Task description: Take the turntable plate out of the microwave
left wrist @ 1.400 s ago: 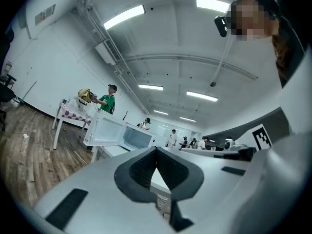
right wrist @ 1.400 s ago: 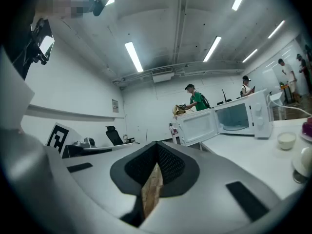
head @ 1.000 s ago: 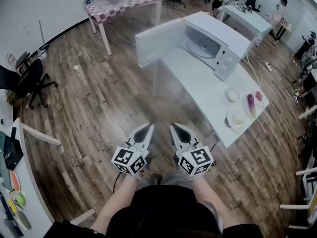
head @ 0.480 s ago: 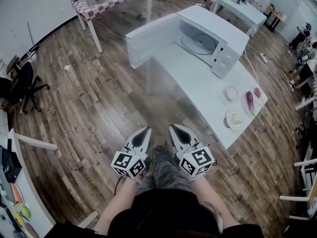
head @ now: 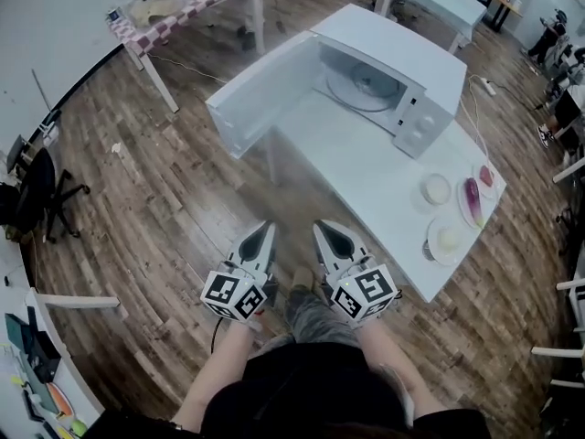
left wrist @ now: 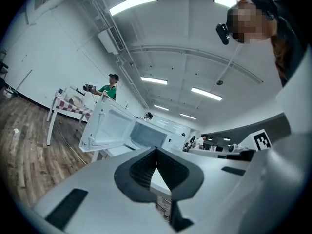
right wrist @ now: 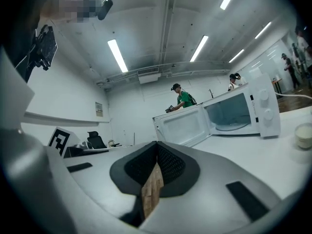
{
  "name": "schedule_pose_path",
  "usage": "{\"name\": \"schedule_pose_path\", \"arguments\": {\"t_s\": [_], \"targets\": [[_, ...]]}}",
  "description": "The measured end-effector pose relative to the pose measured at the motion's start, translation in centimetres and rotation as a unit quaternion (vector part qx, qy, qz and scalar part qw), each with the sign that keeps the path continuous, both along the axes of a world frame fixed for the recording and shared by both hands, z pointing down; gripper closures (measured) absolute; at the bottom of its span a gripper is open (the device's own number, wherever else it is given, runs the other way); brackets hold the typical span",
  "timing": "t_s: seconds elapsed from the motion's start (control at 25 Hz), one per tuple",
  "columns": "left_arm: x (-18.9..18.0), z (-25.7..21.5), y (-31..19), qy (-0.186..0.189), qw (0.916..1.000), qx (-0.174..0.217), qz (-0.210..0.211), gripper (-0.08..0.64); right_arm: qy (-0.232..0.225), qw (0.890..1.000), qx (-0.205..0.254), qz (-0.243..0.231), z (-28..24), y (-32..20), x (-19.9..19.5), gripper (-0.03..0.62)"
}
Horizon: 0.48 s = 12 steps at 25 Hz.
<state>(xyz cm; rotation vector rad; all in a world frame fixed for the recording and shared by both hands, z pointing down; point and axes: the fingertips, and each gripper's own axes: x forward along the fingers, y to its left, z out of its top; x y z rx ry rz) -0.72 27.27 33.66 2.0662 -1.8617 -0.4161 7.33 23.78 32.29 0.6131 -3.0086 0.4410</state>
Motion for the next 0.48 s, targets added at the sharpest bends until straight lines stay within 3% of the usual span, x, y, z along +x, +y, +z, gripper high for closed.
{"name": "schedule_pose_path", "arguments": {"t_s": [0.48], "targets": [[-1.9, 0.4, -11.9, 0.001, 0.9991, 0.003, 0.043, 0.549, -0.004, 0.999, -0.017, 0.039, 1.0, -11.4, -2.0, 0.572]]}}
